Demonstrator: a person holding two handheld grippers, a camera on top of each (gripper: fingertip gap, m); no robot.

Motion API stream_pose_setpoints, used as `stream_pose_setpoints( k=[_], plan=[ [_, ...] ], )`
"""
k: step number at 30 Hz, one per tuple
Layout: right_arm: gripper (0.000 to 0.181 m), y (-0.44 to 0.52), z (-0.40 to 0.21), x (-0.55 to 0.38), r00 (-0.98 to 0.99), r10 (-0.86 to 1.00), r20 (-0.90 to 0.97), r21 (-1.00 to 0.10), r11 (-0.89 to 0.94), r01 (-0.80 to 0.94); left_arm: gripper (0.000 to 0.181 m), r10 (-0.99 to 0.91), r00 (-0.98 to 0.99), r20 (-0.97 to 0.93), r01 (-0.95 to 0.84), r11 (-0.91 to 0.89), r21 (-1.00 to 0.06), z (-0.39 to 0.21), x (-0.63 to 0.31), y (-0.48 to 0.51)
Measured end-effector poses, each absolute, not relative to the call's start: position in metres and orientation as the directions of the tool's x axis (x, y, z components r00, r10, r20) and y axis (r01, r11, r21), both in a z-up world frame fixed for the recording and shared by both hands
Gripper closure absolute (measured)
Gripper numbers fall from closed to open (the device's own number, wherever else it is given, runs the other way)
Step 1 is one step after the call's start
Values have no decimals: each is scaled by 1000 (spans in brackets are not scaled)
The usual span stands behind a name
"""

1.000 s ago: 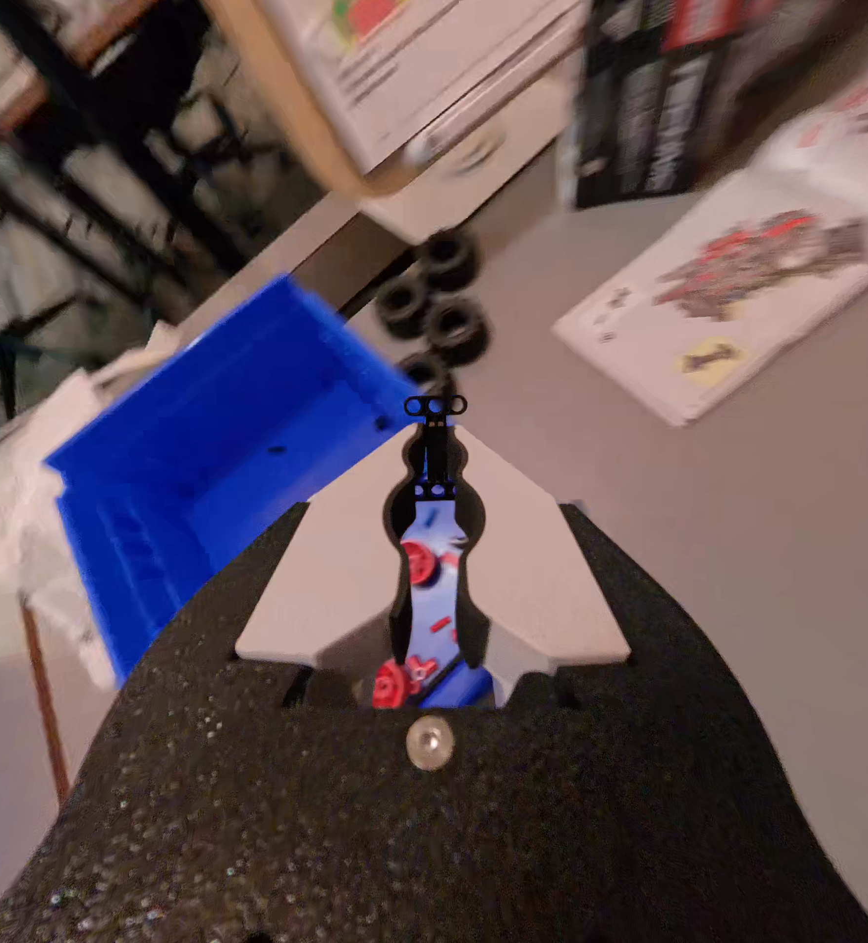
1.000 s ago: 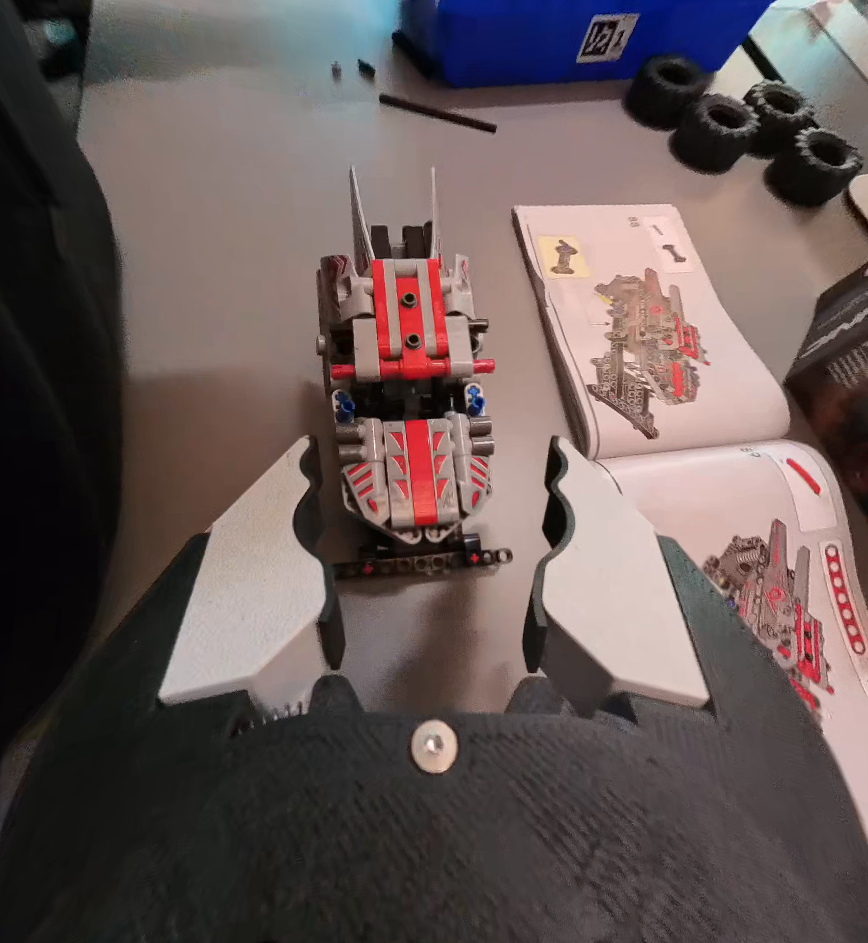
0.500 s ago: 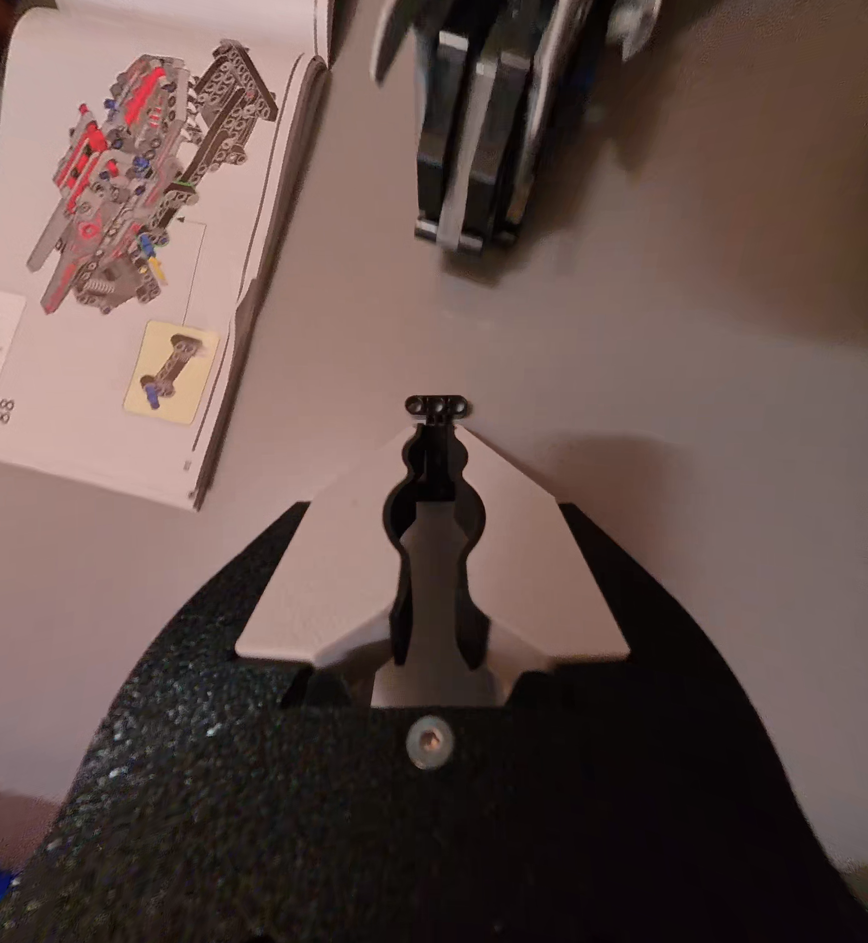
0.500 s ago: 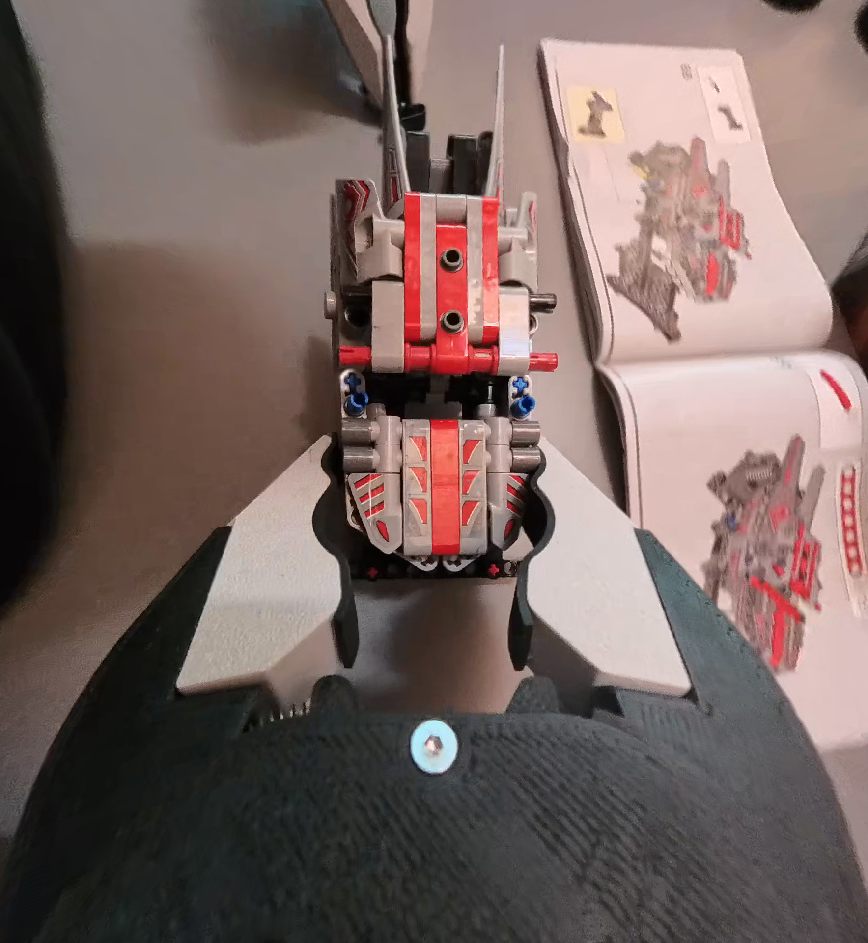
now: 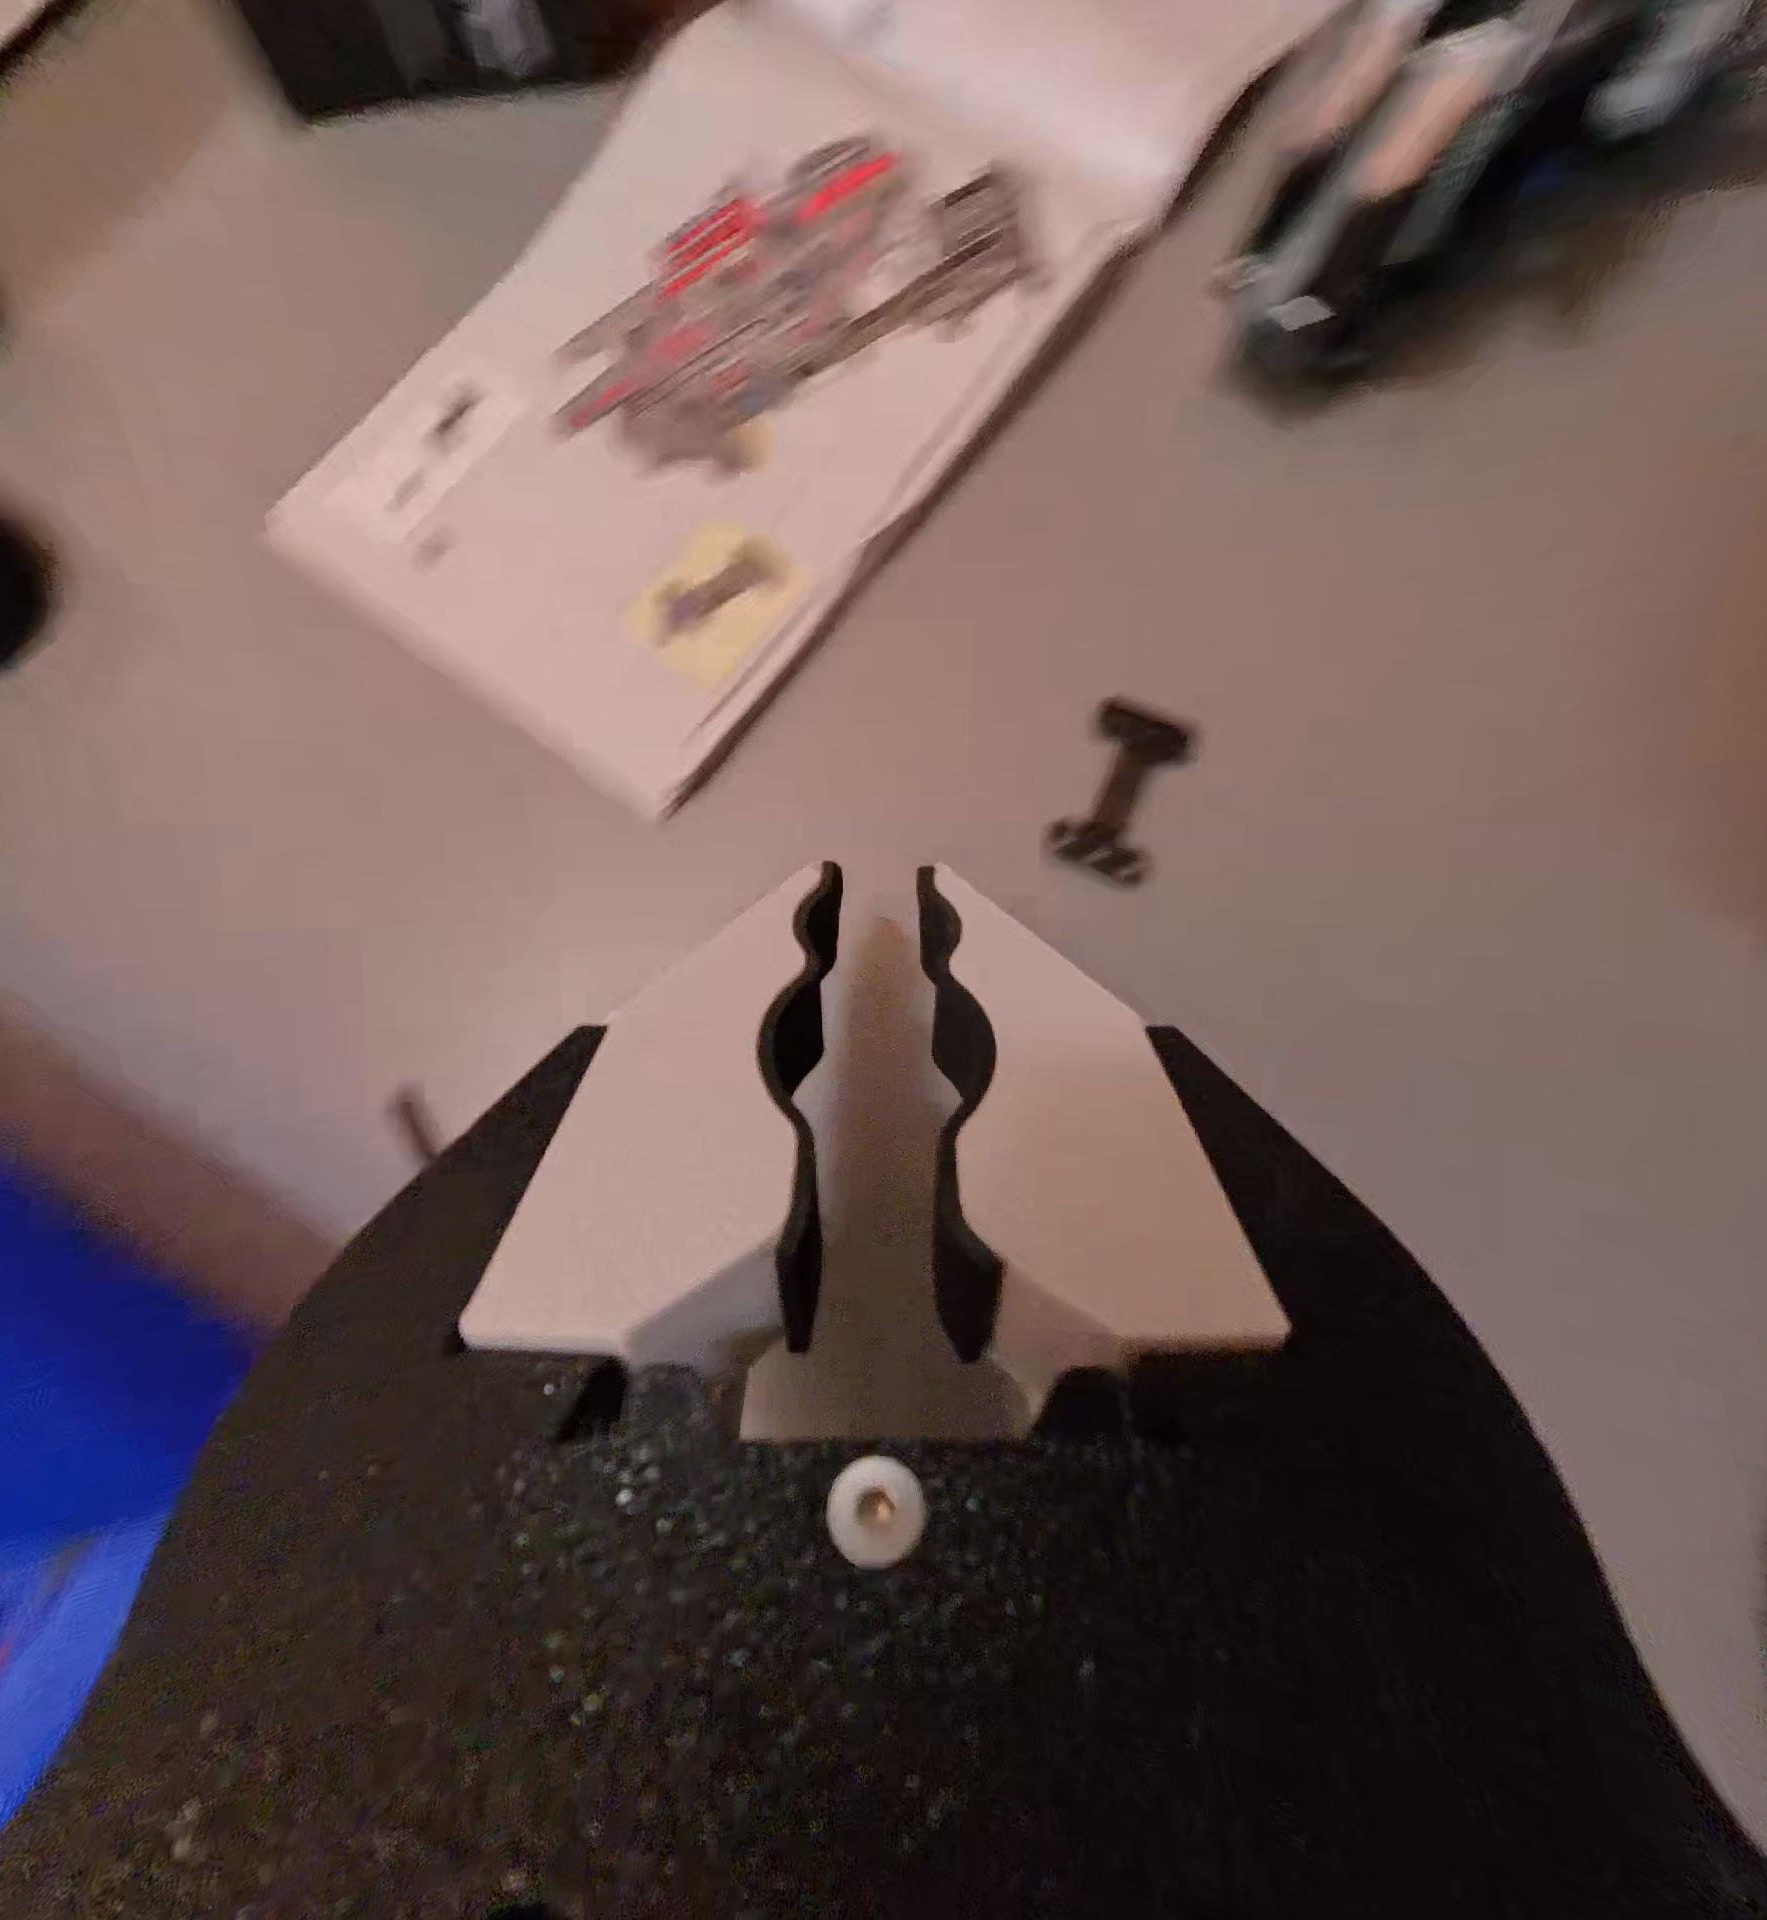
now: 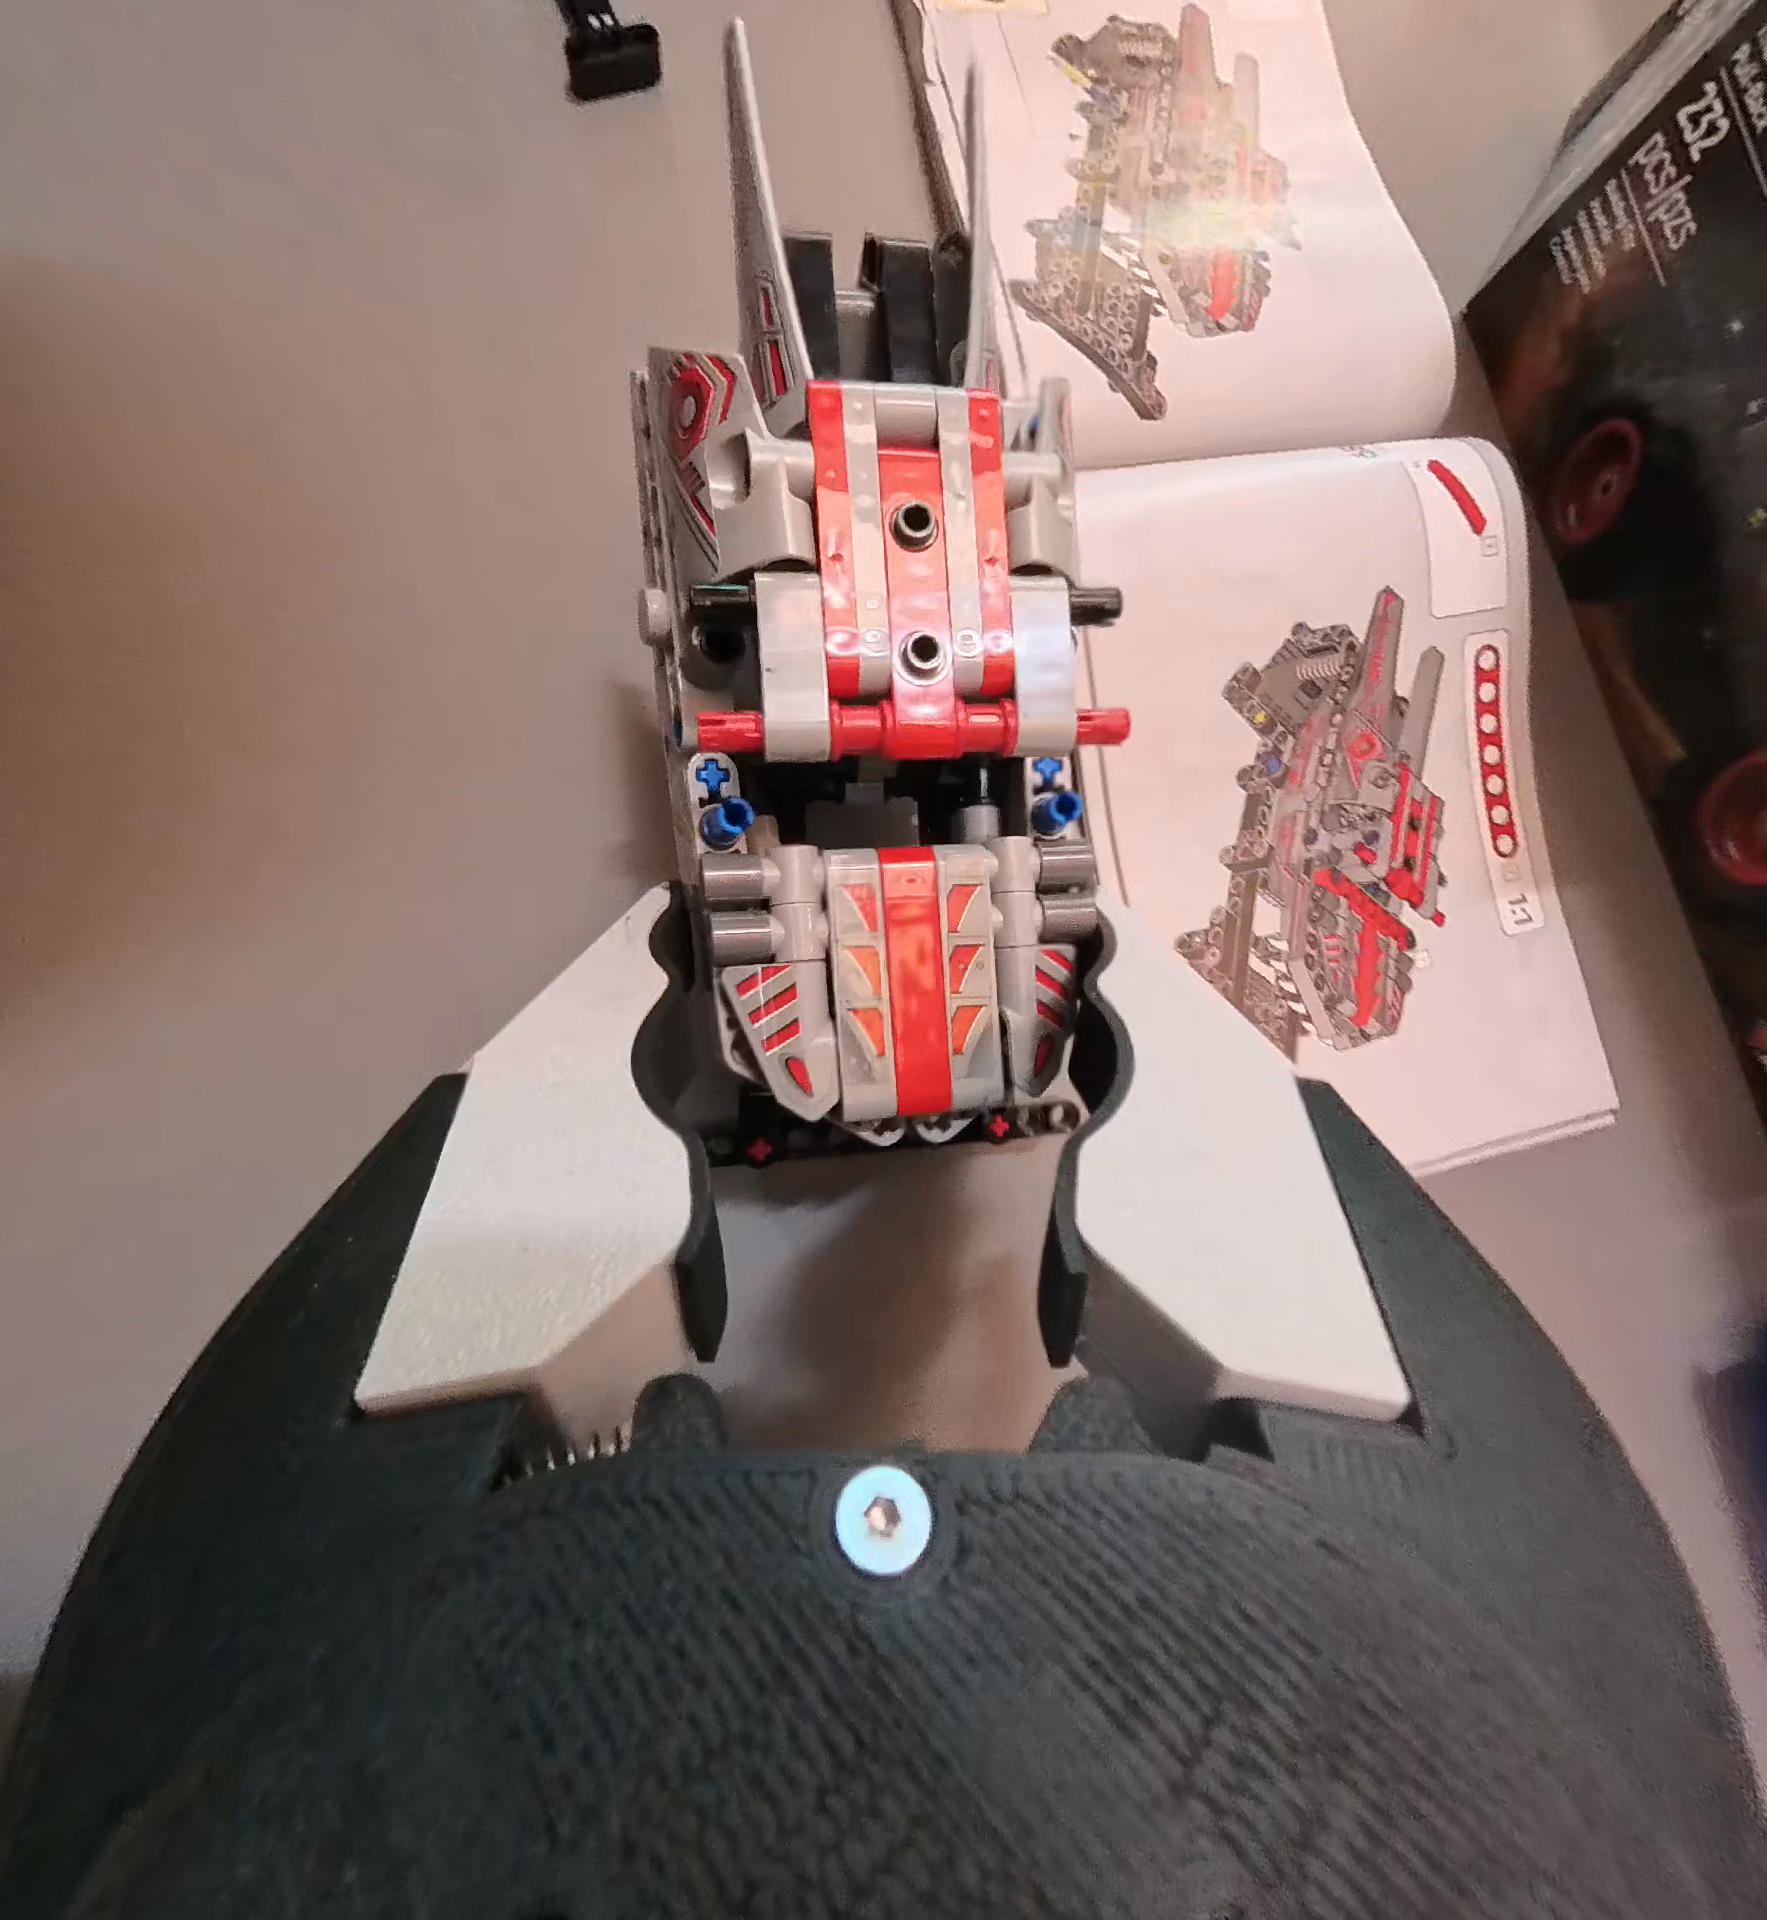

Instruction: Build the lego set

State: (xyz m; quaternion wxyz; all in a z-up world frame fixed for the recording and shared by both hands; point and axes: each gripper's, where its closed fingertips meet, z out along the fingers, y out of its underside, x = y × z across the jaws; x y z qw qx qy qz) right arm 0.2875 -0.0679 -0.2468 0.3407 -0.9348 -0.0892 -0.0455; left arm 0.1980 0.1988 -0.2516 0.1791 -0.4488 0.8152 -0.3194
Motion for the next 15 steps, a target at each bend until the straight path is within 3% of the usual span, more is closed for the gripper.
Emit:
stream_pose_setpoints(
  k=[1,3,8,11,15],
  plan=[
    [108,-70,-246,290,980,125,152,-617,-763,193,169,-890,-454,-40,-657,364,-660,-253,195,217],
    [107,-74,-239,288,981,116,152,-618,-763,186,168,-943,-323,-75,-702,292,-649,-253,185,241],
    [103,-70,-177,281,971,28,237,-743,-639,199,167,-994,-56,-97,-712,108,-693,-251,161,284],
    [111,-45,-138,261,953,3,304,-812,-521,261,167,-995,-9,-104,-713,79,-697,-256,148,294],
    [128,18,-127,202,960,124,252,-878,-388,281,174,-981,75,-178,-617,94,-781,-221,144,327]
  ],
)
